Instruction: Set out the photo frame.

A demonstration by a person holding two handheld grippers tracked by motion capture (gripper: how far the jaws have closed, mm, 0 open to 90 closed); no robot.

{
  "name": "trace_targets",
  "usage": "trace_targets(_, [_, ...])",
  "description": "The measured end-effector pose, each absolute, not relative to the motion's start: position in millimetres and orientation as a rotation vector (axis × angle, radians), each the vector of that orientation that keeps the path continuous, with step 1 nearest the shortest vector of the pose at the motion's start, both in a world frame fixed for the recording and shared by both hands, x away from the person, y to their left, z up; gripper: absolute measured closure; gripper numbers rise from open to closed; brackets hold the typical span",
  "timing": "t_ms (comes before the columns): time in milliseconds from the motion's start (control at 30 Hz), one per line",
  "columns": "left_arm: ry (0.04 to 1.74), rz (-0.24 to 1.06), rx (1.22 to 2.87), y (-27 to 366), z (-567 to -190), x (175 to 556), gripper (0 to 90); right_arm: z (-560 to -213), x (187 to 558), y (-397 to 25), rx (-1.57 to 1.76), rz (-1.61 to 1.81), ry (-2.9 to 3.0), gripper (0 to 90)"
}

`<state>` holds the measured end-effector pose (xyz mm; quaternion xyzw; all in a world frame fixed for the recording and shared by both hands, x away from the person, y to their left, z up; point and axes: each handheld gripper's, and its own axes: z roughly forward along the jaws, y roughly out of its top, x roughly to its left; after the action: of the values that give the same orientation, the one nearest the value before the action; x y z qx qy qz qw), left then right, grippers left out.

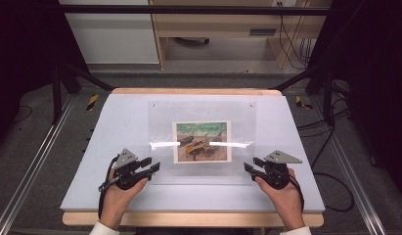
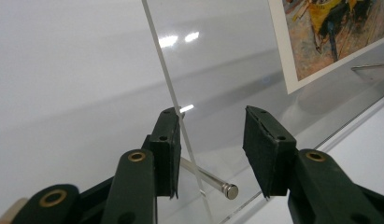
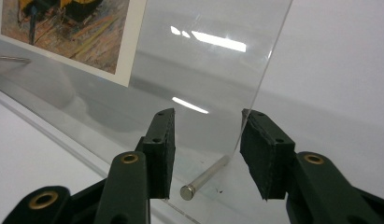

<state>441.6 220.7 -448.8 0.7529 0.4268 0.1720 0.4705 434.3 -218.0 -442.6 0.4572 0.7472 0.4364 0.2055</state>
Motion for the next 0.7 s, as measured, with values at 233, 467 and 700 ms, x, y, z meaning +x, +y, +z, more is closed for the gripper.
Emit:
trace_targets(233, [1.041,0.431,1.859,221,-449,438,58.6,-443,430,-219,1.279,1.206,2.086,59.3])
trace_targets(467, [1.039,0.443,1.868,221,-450,434,60.7,-444,425,-220,1.270,1.199,2.090,62.6])
trace_targets(700, [1.039,0.437,1.869,222,-451,432,62.5,-445,423,-220,1.267,1.194,2.087,64.1])
